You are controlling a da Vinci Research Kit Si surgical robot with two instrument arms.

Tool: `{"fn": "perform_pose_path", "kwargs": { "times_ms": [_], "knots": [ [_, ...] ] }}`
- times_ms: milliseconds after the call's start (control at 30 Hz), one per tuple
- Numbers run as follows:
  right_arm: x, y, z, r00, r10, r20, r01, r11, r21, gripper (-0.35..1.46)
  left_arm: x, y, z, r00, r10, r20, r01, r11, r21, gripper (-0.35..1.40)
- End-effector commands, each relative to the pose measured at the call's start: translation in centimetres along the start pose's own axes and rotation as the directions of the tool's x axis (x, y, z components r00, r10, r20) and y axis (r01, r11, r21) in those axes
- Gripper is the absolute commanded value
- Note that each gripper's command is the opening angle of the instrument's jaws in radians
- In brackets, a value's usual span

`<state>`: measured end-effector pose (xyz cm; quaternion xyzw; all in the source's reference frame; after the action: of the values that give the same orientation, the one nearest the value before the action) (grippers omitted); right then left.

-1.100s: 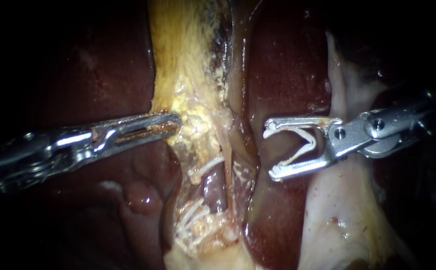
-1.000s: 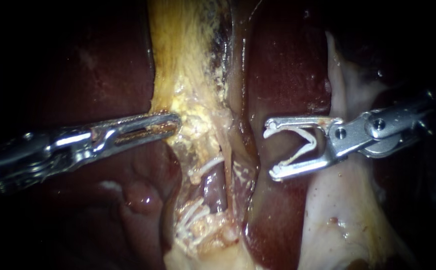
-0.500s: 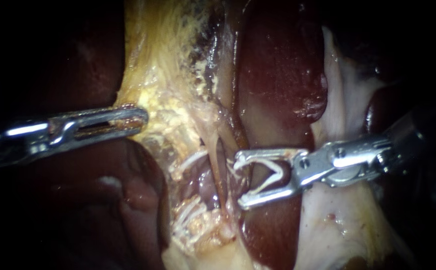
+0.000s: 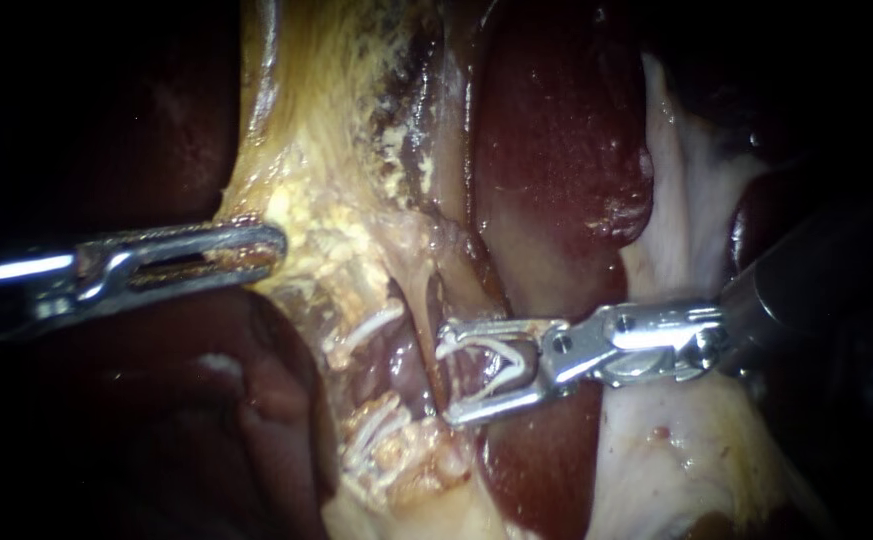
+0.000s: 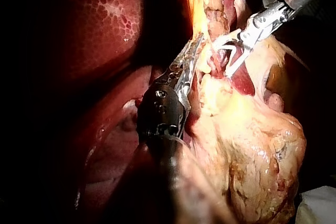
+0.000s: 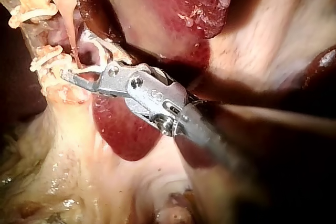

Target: Clipping first clip right tube

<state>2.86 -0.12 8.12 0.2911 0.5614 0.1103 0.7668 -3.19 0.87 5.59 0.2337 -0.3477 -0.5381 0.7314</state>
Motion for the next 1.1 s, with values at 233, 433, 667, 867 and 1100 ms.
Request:
{"fn": "perform_pose_path", "kwargs": {
  "times_ms": [233, 433, 667, 867, 1100],
  "knots": [
    [-0.07, -0.07, 0.24, 1.0, 0.016, 0.007, -0.016, 0.999, 0.035, 0.59, 0.0, 0.0, 0.0, 1.0, 0.0, 0.0, 0.0, 1.0, -0.001, -0.35],
    [-0.1, -0.07, 0.3, 1.0, 0.012, 0.022, -0.013, 0.999, 0.036, 0.55, 0.0, -0.01, 0.0, 1.0, -0.001, 0.001, 0.001, 1.0, -0.002, -0.35],
    [-0.1, -0.07, 0.12, 0.995, 0.003, 0.099, -0.005, 1.0, 0.011, -0.35, 0.0, -0.01, -0.01, 1.0, 0.0, 0.001, 0.001, 1.0, -0.001, -0.35],
    [-0.17, -0.06, 0.09, 0.99, 0.03, 0.138, -0.031, 0.999, 0.005, -0.35, 0.0, -0.01, -0.01, 1.0, 0.0, 0.0, 0.0, 1.0, -0.001, -0.35],
    [-0.19, -0.07, 0.12, 0.989, 0.04, 0.139, -0.041, 0.999, 0.004, -0.35, 0.0, -0.01, -0.01, 1.0, 0.0, 0.0, 0.0, 1.0, -0.001, -0.35]
  ]
}}
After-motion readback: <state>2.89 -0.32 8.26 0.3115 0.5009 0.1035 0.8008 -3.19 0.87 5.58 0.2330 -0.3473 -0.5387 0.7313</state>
